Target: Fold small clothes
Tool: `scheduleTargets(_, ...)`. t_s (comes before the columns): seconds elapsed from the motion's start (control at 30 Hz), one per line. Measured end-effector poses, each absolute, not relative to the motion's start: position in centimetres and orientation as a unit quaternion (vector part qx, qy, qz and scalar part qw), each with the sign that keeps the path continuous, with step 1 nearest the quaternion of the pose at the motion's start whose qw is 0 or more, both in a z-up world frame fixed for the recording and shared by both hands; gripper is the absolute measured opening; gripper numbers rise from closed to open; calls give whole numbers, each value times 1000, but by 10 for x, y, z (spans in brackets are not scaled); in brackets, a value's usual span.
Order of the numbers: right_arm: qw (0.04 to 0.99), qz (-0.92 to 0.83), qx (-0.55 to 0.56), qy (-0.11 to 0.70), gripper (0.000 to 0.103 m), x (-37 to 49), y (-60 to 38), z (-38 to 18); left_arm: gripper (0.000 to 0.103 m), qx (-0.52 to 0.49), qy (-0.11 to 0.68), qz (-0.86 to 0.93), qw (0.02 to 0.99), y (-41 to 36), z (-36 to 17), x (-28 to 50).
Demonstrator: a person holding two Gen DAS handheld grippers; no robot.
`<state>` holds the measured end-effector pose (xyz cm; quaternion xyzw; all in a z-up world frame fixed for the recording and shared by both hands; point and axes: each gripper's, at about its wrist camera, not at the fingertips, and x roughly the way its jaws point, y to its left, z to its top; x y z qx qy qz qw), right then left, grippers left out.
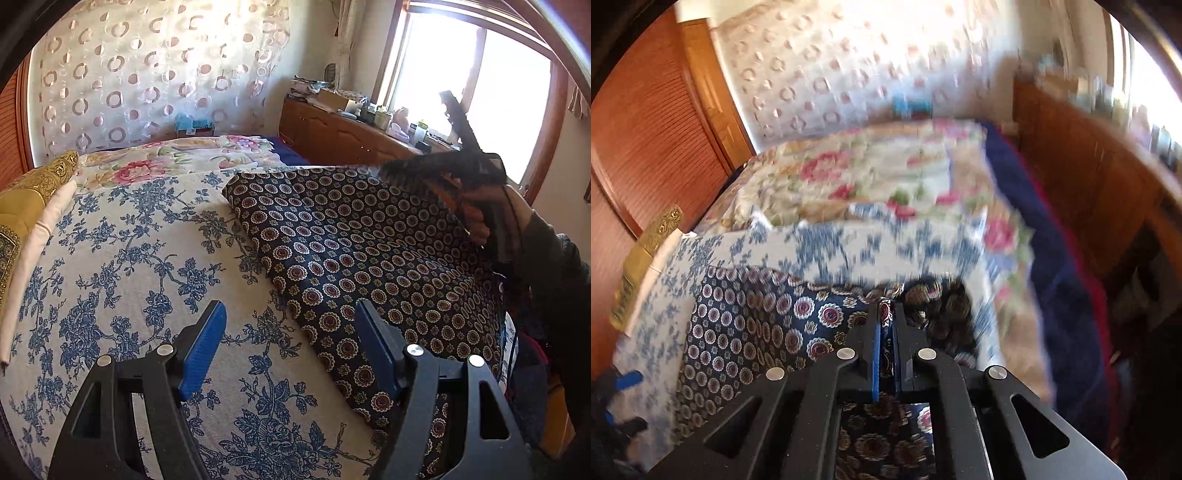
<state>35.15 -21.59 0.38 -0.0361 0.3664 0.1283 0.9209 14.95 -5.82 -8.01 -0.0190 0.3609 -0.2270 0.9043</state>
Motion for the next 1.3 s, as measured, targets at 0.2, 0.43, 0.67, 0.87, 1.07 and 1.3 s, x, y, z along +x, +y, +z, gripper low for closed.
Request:
scheduleTargets(0.2,959,41,-111,257,51,312,-207,27,73,-11,368,-231,901,-64,-83,149)
scheduleTargets(0.43,940,30,-107,324,67,316,-221,16,73,0,372,-235,898,-72,-85,148)
scheduleTargets(0.67,938,81,-110,318,70,252,-222,26,73,6,371,-236,898,-77,-85,147)
scheduleTargets(0.87,938,99,-102,318,71,207,-244,12,73,12,372,-236,898,-81,-86,147)
scheduleTargets(1.07,935,75,-90,335,71,163,-271,2,73,16,377,-241,894,-84,-88,143)
scheduleTargets(1.3,930,69,-58,357,71,123,-300,-8,73,20,404,-269,874,-86,-103,115)
